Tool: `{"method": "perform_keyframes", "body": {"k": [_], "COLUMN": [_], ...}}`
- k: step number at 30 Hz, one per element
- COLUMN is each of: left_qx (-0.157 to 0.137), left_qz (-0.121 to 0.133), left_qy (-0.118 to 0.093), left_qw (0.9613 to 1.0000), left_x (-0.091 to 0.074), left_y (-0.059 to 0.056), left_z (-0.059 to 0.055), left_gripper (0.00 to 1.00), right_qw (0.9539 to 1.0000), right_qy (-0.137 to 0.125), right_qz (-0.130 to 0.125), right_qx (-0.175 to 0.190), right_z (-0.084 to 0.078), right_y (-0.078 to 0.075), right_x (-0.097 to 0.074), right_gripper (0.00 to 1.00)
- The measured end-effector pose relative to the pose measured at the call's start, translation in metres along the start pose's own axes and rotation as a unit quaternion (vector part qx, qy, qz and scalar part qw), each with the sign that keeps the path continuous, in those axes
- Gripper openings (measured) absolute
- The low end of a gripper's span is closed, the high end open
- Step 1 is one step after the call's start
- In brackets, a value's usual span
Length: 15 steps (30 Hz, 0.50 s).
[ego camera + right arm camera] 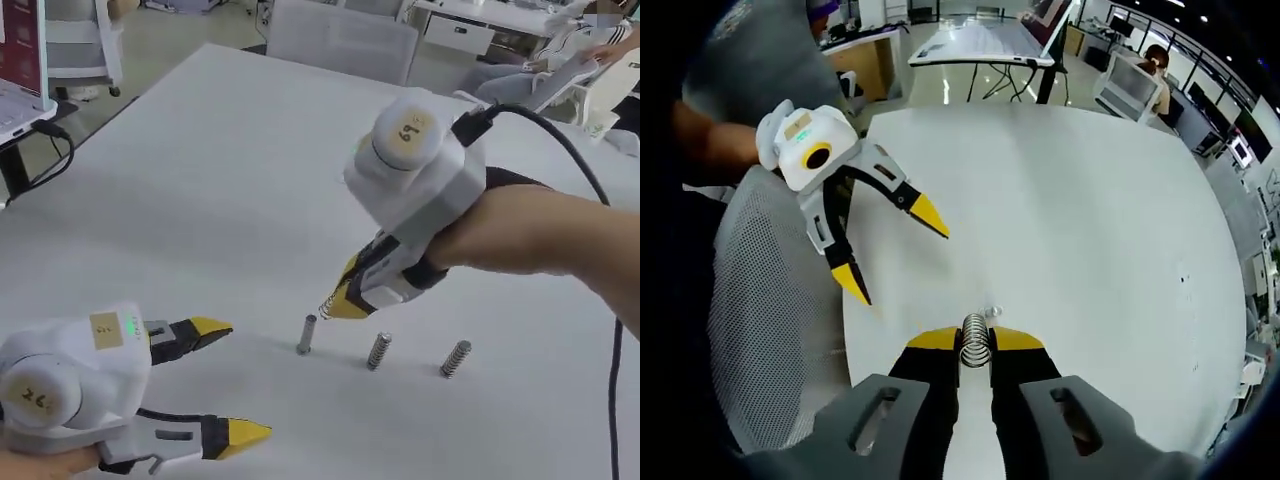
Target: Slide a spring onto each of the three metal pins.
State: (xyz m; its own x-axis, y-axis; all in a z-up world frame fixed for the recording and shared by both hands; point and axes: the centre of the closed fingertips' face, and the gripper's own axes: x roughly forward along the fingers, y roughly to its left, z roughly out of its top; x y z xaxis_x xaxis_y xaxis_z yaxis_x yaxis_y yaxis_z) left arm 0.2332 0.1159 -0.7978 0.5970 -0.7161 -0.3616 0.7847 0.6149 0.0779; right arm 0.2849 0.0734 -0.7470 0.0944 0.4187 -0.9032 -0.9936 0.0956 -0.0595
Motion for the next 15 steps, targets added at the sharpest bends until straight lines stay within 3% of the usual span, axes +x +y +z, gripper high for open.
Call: {"method": "perform_keyframes", "body": {"k": [9, 15], "left_qx": [0.0, -0.003], "left_qz": [0.001, -0.001], "left_qy": [0.004, 0.007], "left_qw": [1.0, 1.0], "left_x": [-0.003, -0.002], "left_y": [0.001, 0.003], "left_z": [-0.003, -0.004], "left_gripper": [0.6, 0.59], "right_qw": [0.999, 0.9985], "right_qy": [0.042, 0.052], "right_qz": [0.012, 0.015], "right_qx": [-0.006, -0.008], "right_z": [-0.006, -0.007], "right_y": [-0.008, -0.01], "right_x": [0.023, 0.031], "right_gripper": [0.09, 0.09]}}
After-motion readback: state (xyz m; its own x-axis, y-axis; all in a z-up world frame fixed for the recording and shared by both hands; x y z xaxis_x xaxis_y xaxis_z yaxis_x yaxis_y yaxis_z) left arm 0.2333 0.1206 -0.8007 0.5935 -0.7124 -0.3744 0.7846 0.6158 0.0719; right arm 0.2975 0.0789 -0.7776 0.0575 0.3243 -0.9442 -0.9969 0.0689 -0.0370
